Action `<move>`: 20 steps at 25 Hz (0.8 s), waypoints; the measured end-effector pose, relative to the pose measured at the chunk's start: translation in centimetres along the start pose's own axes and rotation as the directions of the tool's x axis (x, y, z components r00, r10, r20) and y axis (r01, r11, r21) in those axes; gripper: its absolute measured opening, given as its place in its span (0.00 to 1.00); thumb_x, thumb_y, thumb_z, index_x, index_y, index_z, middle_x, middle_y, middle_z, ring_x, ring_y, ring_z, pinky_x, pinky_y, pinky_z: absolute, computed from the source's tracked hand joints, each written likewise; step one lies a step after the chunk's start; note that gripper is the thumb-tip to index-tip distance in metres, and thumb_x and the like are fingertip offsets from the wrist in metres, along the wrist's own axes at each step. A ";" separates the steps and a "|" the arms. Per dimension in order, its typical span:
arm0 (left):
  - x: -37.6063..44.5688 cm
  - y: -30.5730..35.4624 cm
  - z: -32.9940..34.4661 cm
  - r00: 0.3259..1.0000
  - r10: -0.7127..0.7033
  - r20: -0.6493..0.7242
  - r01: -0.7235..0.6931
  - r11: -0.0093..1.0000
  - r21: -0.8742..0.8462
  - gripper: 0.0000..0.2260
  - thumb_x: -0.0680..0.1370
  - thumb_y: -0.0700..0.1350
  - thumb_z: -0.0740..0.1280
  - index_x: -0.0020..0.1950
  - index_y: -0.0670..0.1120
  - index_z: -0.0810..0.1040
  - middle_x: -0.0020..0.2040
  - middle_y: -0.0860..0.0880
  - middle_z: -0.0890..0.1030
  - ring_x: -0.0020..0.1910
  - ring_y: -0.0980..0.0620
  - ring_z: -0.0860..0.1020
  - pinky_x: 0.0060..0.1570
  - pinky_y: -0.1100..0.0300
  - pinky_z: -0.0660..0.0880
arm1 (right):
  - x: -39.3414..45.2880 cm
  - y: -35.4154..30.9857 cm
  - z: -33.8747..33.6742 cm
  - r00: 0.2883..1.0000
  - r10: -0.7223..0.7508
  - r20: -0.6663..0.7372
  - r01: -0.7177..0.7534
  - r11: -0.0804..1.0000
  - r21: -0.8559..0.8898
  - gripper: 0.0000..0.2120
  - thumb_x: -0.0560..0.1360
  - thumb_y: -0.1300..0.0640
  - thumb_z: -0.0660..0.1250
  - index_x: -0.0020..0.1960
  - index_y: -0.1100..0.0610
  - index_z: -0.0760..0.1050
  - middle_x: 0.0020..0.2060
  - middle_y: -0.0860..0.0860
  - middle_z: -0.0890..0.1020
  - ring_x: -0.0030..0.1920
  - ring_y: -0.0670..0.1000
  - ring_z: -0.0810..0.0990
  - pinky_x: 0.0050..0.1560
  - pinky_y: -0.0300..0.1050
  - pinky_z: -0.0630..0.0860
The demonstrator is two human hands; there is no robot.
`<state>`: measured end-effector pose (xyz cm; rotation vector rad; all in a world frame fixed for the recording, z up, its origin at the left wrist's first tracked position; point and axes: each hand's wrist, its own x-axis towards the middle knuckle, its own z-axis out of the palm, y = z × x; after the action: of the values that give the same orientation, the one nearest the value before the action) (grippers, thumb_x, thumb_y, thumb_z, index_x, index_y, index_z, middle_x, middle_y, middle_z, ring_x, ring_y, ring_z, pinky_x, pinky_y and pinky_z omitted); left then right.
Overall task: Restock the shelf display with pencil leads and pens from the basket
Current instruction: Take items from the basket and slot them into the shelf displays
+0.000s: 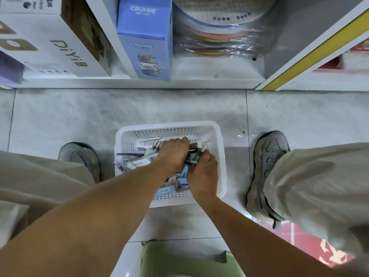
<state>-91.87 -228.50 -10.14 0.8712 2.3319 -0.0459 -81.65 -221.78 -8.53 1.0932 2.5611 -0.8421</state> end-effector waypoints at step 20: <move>-5.5 -0.5 -5.6 0.958 0.283 -0.056 -0.282 0.882 -0.377 0.17 0.70 0.43 0.76 0.56 0.46 0.75 0.51 0.47 0.81 0.48 0.48 0.78 0.43 0.59 0.71 | 1.4 0.4 -6.4 0.910 -0.008 0.414 0.098 0.975 -0.197 0.14 0.76 0.60 0.62 0.60 0.62 0.77 0.57 0.59 0.82 0.57 0.60 0.80 0.51 0.45 0.75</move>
<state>-92.11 -230.72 -2.58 0.9930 2.0851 0.5167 -82.31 -216.98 -4.15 0.6958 2.2668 -0.6988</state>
